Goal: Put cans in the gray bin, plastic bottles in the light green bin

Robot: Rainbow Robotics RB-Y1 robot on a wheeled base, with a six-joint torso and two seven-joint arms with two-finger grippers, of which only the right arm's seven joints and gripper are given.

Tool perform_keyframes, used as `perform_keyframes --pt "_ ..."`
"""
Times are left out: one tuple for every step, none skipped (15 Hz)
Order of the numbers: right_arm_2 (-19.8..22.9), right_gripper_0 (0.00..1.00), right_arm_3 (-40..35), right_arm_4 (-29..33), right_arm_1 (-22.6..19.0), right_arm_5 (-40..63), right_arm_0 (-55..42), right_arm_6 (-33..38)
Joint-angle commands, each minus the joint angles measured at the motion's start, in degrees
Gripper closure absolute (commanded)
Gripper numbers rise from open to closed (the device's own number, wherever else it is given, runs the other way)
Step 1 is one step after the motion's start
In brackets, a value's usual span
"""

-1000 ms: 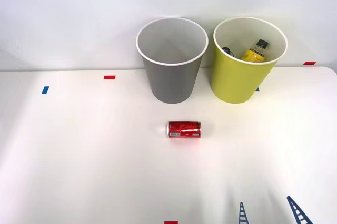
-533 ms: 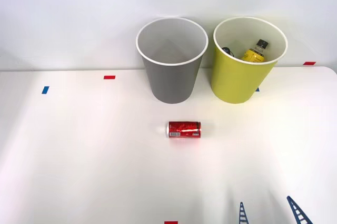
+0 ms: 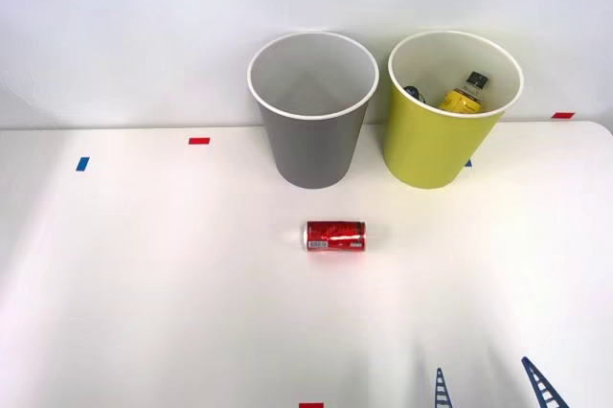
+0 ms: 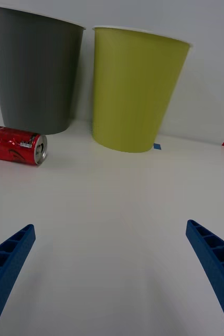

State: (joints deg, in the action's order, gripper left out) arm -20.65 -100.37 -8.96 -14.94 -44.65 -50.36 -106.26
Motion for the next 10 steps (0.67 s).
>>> perform_keyframes --pt "0.0 0.00 0.0 0.0 0.0 0.0 0.0 0.0" --pt "0.0 0.00 0.0 0.0 0.0 0.0 0.0 0.0" --pt "0.0 0.00 0.0 0.0 0.0 0.0 0.0 0.0" --pt "0.0 0.00 0.0 0.0 0.0 0.0 0.0 0.0" --pt "0.0 0.00 0.0 0.0 0.0 0.0 0.0 0.0" --pt "0.0 0.00 0.0 0.0 0.0 0.0 0.0 0.0" --pt "0.0 0.00 0.0 0.0 0.0 0.0 0.0 0.0" --pt "0.0 0.00 0.0 0.0 0.0 0.0 0.0 0.0" --pt "0.0 0.00 0.0 0.0 0.0 0.0 0.0 0.0" --pt "0.0 0.00 0.0 0.0 0.0 0.0 0.0 0.0"
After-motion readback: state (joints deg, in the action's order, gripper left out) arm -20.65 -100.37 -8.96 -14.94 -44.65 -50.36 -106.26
